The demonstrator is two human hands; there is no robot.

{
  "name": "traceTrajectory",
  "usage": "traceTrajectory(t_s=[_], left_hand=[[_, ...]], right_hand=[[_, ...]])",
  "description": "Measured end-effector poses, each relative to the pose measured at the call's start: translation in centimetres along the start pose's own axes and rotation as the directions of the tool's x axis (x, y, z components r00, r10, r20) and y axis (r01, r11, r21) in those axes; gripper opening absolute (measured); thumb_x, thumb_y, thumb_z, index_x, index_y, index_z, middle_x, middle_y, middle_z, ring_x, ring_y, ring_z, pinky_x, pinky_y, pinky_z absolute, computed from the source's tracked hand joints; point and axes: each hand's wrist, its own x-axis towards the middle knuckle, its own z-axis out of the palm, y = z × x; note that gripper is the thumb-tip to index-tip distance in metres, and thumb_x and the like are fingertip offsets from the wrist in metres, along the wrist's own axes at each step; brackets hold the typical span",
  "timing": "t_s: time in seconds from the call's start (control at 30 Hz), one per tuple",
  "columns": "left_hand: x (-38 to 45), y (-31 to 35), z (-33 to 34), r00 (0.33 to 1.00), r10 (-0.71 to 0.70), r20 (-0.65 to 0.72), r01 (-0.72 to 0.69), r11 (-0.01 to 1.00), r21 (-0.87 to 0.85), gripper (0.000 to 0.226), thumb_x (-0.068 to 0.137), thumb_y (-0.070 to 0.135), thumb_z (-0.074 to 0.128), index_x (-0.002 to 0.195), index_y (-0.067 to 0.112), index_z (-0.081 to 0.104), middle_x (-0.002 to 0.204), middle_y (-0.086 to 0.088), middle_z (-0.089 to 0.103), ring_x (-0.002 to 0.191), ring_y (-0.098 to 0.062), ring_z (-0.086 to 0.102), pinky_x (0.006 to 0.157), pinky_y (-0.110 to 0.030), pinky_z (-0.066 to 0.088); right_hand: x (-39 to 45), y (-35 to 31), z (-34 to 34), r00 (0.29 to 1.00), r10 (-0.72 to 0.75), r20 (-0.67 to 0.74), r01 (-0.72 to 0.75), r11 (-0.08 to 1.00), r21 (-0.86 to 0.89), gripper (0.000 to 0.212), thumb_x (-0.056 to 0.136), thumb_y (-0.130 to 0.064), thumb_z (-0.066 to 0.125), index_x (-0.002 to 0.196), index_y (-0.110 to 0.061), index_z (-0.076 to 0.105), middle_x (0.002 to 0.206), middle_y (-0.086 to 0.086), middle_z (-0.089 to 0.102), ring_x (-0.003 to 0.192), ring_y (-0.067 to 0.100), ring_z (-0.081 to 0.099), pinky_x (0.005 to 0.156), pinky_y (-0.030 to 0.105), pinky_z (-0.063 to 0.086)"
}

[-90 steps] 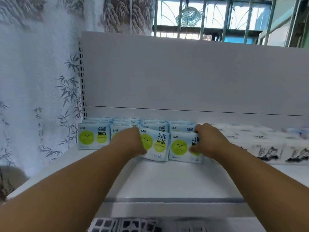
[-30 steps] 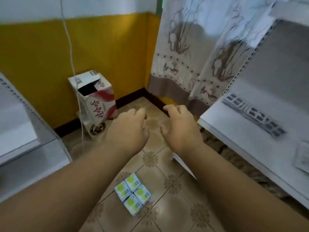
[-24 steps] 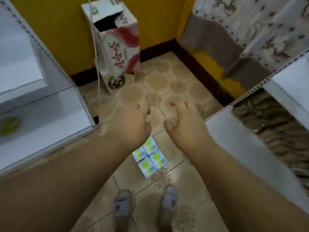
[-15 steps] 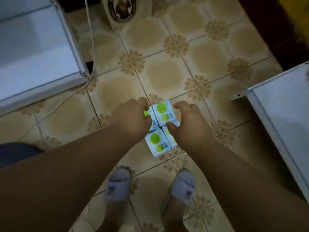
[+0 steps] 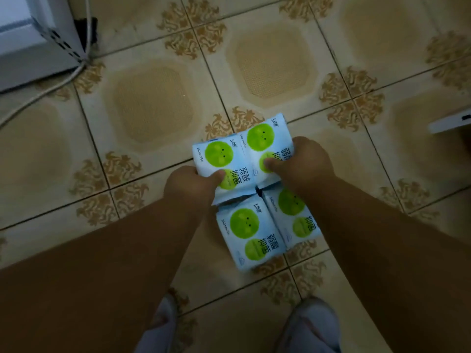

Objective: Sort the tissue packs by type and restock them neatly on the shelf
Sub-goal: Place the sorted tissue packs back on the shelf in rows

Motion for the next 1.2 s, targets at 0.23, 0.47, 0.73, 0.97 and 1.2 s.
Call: traceTrajectory(t_s=[0.23, 0.47, 0.73, 0.97, 1.2], left_hand=[[-12.5, 10.8, -9.0, 1.0, -0.021, 0.004, 0.022, 0.977, -0.212, 0.018, 0.089, 0.023, 0.072, 0.102, 0.011, 0.066, 0.101, -0.008, 0.068, 0.072, -0.016, 0.061, 0.059, -0.024, 0.049], [-33.7, 29.7, -22.2, 0.991, 0.078, 0.107, -0.019, 0.882, -0.47, 0.021, 0.09, 0.011, 0.069, 0.11, 0.01, 0.063, 0.108, -0.008, 0.072, 0.077, -0.018, 0.071, 0.066, -0.03, 0.059], [-53.6, 46.3, -31.1, 0.861, 0.447, 0.243, -0.133, 0.658, -0.741, 0.056, 0.082, -0.009, 0.065, 0.125, 0.025, 0.051, 0.112, -0.002, 0.072, 0.095, -0.026, 0.073, 0.073, -0.048, 0.059], [-69.3, 55.9, -30.8, 0.617, 0.684, 0.388, -0.134, 0.578, -0.805, 0.042, 0.088, 0.001, 0.066, 0.123, 0.019, 0.049, 0.117, -0.011, 0.069, 0.099, -0.032, 0.071, 0.082, -0.055, 0.057], [-82.2, 61.9, -24.8, 0.465, 0.783, 0.414, -0.121, 0.519, -0.846, 0.018, 0.091, 0.009, 0.066, 0.097, 0.023, 0.055, 0.085, -0.004, 0.07, 0.054, -0.013, 0.067, 0.044, -0.022, 0.05]], right_hand=[[-12.6, -5.0, -14.1, 0.994, 0.105, -0.034, -0.058, 0.758, 0.65, 0.022, 0.082, -0.02, 0.078, 0.088, -0.029, 0.059, 0.092, 0.004, 0.069, 0.084, 0.028, 0.07, 0.073, 0.048, 0.06], [-33.0, -13.6, -38.7, 0.997, 0.075, -0.008, -0.038, 0.588, 0.808, 0.026, 0.086, -0.009, 0.073, 0.107, -0.017, 0.061, 0.1, 0.009, 0.069, 0.073, 0.018, 0.071, 0.054, 0.025, 0.055], [-52.7, -19.1, -58.7, 0.919, 0.143, -0.366, 0.263, 0.469, 0.843, 0.045, 0.068, -0.015, 0.086, 0.104, -0.022, 0.06, 0.105, 0.007, 0.073, 0.091, 0.026, 0.073, 0.068, 0.038, 0.057], [-65.9, -18.2, -69.8, 0.742, 0.268, -0.615, 0.56, 0.256, 0.788, 0.032, 0.08, -0.008, 0.076, 0.108, -0.014, 0.062, 0.096, 0.011, 0.074, 0.081, 0.029, 0.07, 0.072, 0.045, 0.056], [-74.0, -12.4, -79.5, 0.522, 0.336, -0.784, 0.762, 0.228, 0.605, 0.022, 0.085, -0.005, 0.07, 0.102, -0.018, 0.062, 0.088, 0.0, 0.075, 0.078, 0.02, 0.071, 0.067, 0.036, 0.06]])
